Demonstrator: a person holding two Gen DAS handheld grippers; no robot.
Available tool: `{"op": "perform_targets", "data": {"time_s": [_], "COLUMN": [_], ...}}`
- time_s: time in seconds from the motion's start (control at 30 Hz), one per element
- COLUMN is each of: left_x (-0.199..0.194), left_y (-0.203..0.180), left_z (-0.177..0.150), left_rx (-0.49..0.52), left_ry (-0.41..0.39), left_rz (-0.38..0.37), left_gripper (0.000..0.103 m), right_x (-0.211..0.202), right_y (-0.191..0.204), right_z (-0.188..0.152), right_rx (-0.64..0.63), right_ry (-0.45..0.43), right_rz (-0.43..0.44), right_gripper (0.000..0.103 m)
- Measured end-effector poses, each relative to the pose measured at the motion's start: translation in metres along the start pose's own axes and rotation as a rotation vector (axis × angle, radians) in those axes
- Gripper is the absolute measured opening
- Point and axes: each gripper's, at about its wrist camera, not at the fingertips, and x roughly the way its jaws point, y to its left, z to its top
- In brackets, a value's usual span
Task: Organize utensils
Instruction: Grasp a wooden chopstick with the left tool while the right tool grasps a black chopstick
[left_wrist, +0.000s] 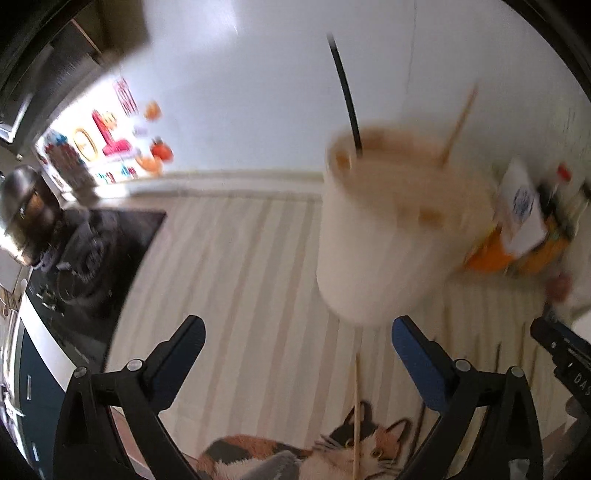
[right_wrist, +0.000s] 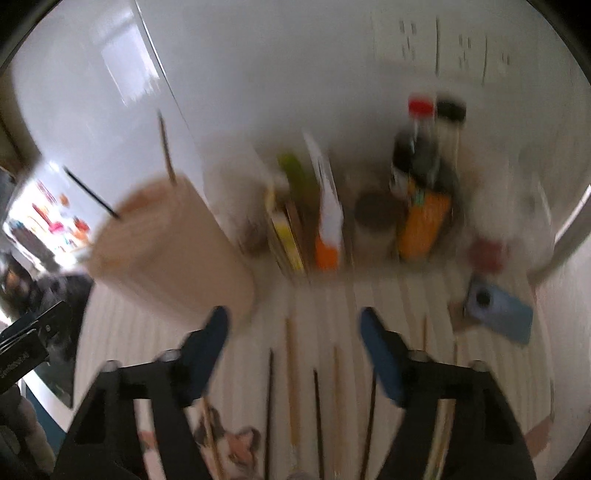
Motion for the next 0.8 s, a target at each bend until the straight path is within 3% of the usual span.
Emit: {"op": "perform_targets", "data": {"time_s": [0.1, 0.27, 0.37, 0.4, 0.47, 0.5, 0.57, 0.6, 0.67, 0.8], "left_x": [0.03, 0.088, 0.111, 0.115, 0.123, 0.125, 0.123, 0.123, 0.124, 0.127], "left_y": [-0.011, -0.032, -0.041, -0.043, -0.046, -0.047, -0.047, -0.047, -0.042, -0.02], "left_z": [-0.016, -0.053, -0.069, -0.072, -0.077, -0.079, -0.079, -0.079, -0.078, -0.078], "left_rx": [0.022, 0.056, 0.07, 0.072, 0.082, 0.085, 0.092, 0.102, 0.121, 0.126], "left_ry": [0.096, 0.318, 0.4, 0.412, 0.432, 0.437, 0.4, 0.398, 0.39, 0.379], "left_rz": [-0.011, -0.076, -0.098, -0.101, -0.095, -0.101, -0.105, -0.105, -0.076, -0.046], "left_gripper": [0.1, 0.074, 0.067, 0.062, 0.041, 0.037, 0.016, 0.01, 0.005, 0.004], "right_x": [0.023, 0.061, 0.078, 0.082, 0.086, 0.088, 0.091, 0.093, 0.098, 0.115], "right_y": [-0.007, -0.014, -0.017, -0.017, -0.015, -0.014, -0.01, -0.006, 0.001, 0.017], "right_z": [-0.015, -0.041, -0.054, -0.058, -0.064, -0.065, -0.068, -0.069, -0.07, -0.076], "right_rx": [0.003, 0.021, 0.035, 0.035, 0.04, 0.042, 0.047, 0.047, 0.043, 0.014], "right_ry": [0.087, 0.218, 0.281, 0.299, 0.323, 0.33, 0.353, 0.362, 0.383, 0.432], "right_rz": [-0.003, 0.013, 0.021, 0.023, 0.04, 0.048, 0.067, 0.075, 0.077, 0.067], "right_gripper": [0.05, 0.025, 0.016, 0.016, 0.016, 0.016, 0.016, 0.016, 0.016, 0.016]}}
